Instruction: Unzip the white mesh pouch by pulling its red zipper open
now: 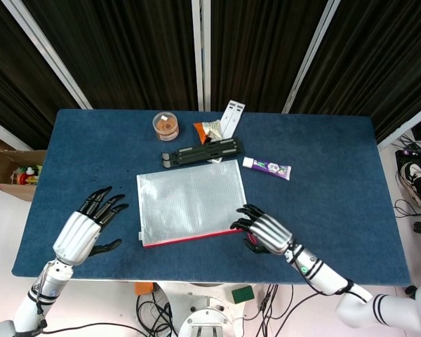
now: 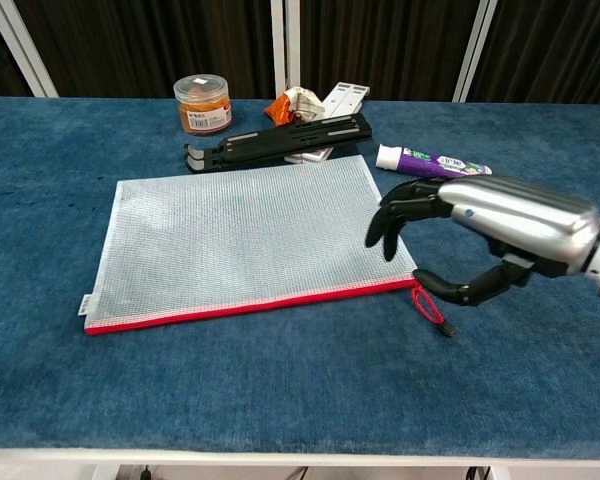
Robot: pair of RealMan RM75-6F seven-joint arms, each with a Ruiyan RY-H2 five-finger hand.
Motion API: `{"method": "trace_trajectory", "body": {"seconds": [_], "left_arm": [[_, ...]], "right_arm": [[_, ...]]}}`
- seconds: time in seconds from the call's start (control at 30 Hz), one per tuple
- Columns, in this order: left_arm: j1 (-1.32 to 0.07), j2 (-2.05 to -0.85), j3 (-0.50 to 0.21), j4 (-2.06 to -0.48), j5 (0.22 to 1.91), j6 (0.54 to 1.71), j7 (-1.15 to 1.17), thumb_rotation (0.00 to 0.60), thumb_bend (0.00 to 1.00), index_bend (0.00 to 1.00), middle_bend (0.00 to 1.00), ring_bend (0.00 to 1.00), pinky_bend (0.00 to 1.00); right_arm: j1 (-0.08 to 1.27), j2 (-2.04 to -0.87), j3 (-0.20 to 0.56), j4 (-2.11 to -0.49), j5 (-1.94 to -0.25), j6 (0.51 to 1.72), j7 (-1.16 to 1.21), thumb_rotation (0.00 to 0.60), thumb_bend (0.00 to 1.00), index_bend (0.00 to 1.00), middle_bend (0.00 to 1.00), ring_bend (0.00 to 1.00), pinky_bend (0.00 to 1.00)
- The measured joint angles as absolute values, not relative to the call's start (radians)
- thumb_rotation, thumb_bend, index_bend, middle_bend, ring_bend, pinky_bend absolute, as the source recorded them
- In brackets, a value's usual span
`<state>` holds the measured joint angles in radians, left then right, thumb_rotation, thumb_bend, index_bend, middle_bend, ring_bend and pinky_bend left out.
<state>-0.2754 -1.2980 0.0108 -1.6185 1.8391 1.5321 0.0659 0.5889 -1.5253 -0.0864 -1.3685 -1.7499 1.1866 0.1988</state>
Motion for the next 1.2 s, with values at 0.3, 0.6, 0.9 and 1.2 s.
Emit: {"method": "trace_trajectory", "body": {"seconds": [0.3,0.6,0.9,1.2], "left_arm": [[-0.287,-1.308,0.01,-1.623,1.84,1.52,0.068,0.6,0.01,0.23,0.16,0.03,0.13],[-0.271,-1.304,0.021,-1.634,1.842,1.539,0.08,0.6,0.01,0.23,0.16,0.03,0.13],[-0.268,-1.3,0.025,-1.642,1.851,1.544,0.086,0.6,0.01,0.23,0.16,0.03,0.13],[-0.355,-1.316,-0.004,-1.621,1.832,1.427,0.014,0.6,0.11,0.24,0.16,0.03,0.13]], "right_arm": [[0.54,-1.464,-0.14,-1.398,-1.71,1.128,0.146,0.6,0.49,0.32,0.42,0.11,0.14],[0.566,-1.529,-0.152,-1.375,-1.751,1.092,0.147,0.6,0.49,0.33,0.42,0.11,0.14],[0.588,-1.564,-0.146,-1.368,-1.779,1.093,0.155,0.6,0.49,0.31,0.41,0.11,0.14],[0.497,-1.467,-0.111,-1.387,-1.774,1.362,0.201,0.6,0.5,0.31,0.44,0.13,0.14]]}}
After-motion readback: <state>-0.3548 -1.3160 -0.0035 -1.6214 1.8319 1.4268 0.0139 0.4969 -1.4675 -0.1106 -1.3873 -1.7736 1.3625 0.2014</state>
